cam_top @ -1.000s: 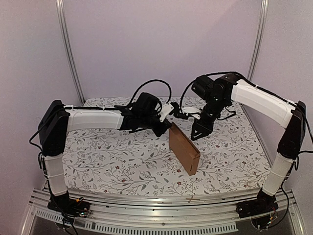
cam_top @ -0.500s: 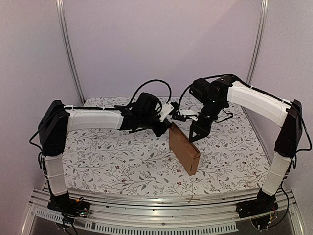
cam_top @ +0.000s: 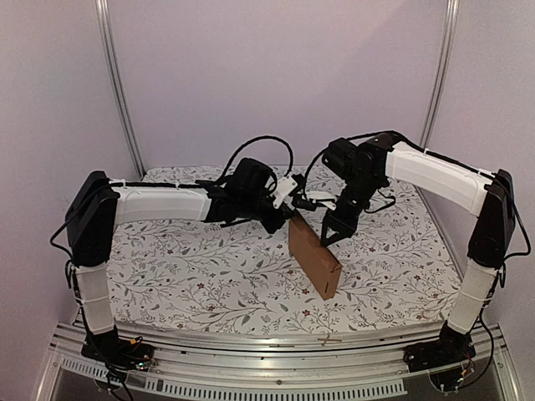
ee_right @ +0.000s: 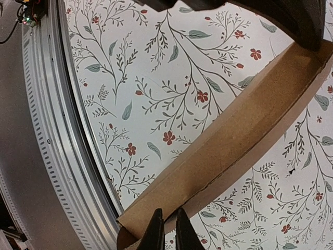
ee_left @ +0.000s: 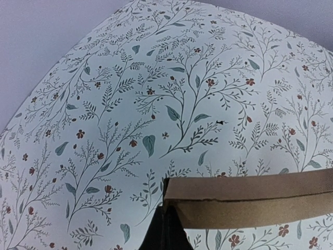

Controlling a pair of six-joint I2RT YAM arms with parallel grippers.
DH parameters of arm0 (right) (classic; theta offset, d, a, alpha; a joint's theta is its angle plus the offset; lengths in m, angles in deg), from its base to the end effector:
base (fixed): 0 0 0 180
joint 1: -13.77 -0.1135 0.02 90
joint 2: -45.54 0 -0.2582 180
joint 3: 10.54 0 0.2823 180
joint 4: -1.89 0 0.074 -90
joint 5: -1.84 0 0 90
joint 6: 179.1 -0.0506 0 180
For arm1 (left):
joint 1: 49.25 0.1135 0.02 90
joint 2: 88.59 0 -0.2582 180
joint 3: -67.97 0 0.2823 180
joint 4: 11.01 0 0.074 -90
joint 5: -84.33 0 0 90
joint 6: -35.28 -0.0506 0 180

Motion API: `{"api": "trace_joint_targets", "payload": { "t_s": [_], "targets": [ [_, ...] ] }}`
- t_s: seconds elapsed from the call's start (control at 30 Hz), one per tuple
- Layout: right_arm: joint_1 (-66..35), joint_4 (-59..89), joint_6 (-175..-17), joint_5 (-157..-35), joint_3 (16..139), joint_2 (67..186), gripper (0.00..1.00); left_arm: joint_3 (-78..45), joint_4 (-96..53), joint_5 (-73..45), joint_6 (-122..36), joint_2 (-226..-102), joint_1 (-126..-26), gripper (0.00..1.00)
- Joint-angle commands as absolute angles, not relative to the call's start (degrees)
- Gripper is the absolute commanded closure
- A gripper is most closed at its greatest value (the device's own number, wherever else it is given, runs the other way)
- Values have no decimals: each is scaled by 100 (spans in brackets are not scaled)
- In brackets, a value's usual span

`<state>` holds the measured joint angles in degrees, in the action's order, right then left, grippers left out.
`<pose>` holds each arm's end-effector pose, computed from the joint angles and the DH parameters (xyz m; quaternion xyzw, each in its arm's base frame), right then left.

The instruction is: Fold the paper box

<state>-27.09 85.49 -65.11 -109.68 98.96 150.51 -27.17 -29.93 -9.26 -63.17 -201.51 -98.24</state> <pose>0.2836 0.2699 0.2664 -0.5394 0.8159 0.1976 0.0653 0.3186 -0.3712 0.1907 0.4416 0.7767 -0.1816 0.4109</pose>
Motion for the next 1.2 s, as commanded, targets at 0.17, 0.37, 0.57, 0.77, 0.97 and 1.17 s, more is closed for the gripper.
{"api": "trace_joint_targets", "payload": {
  "t_s": [0.17, 0.37, 0.57, 0.77, 0.97, 1.17],
  "targets": [
    [-2776, 8305, -6520, -10908, 9574, 15179, 93, -2536, -3497, -733, -6241, -20153, -9904, 89],
    [-2830, 8213, -6519, -10899, 9475, 15221, 92, -2460, -3491, -619, -6237, -20016, -9926, 82],
    [-2861, 8132, -6528, -10901, 9406, 15297, 92, -2275, -3499, -670, -6271, -19828, -9926, 78],
    [-2844, 8162, -6494, -10764, 9515, 15286, 92, -2032, -3490, -826, -6306, -19563, -9913, 76],
    [-2756, 8243, -6433, -10673, 9696, 15301, 91, -1892, -3391, -1126, -6153, -19343, -9859, 73],
    [-2716, 8263, -6384, -10590, 9714, 15305, 91, -1675, -3037, -1540, -5778, -19195, -9659, 73]
  ]
}}
